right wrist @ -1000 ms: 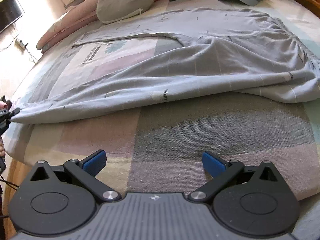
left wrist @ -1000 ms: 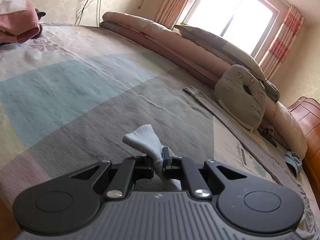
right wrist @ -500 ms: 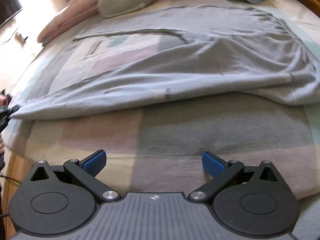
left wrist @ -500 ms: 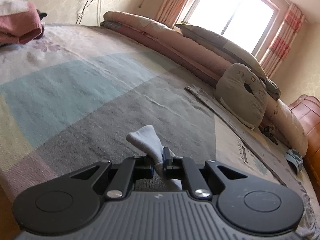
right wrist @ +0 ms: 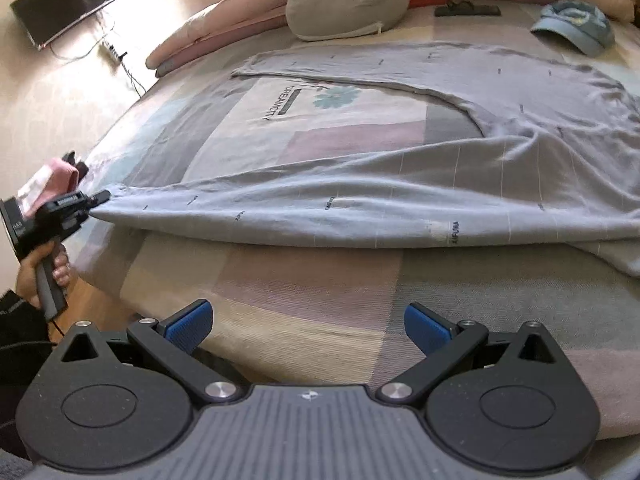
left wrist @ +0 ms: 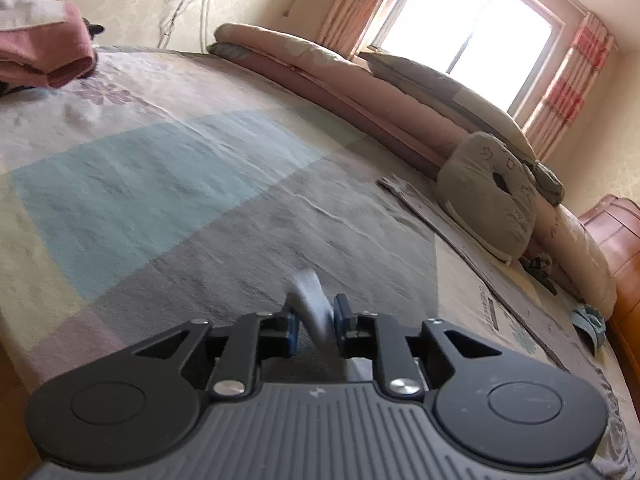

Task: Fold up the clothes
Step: 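Pull the held pants leg outward with the left tool to straighten it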

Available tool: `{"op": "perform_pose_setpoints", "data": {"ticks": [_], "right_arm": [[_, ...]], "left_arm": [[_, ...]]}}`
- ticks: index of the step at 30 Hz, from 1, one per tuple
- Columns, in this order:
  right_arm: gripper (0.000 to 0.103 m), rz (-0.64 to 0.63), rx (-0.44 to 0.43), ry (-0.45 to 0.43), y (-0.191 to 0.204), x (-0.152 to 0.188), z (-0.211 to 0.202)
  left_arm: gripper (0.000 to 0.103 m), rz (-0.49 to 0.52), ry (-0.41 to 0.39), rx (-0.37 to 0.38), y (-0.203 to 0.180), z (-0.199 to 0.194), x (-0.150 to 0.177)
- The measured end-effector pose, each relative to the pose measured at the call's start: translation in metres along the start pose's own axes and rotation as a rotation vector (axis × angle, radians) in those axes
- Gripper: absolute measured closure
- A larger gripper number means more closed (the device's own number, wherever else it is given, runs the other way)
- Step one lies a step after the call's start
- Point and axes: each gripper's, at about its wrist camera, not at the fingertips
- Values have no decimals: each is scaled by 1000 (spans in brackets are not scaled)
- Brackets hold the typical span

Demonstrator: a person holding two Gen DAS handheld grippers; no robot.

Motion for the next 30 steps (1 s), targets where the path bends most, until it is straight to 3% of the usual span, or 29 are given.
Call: {"op": "perform_pose_setpoints", "data": {"ticks": [7, 16, 19, 24, 30], "right_arm": [[0, 9, 0, 3, -2, -2, 3], [0, 21, 15, 21, -4, 0, 9], [0, 32, 26, 21, -8, 0, 8], [0, 70, 47, 19, -22, 2, 7], [0, 124, 51, 21, -37, 6, 10]], "left_arm": [[80, 17, 11, -14, 8, -8, -8], [68, 111, 172, 120, -19, 24, 9], [68, 137, 206, 82, -24, 38, 16], [68, 170, 167, -30, -24, 38, 10], [68, 91, 112, -20, -12, 15, 1]]}}
Point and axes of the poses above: each gripper's, at about its wrist camera, not at the fingertips, and z roughly the way its jaws point, y to its left, x to its underside, and after that the axes turned 3 degrees about y, right-handed
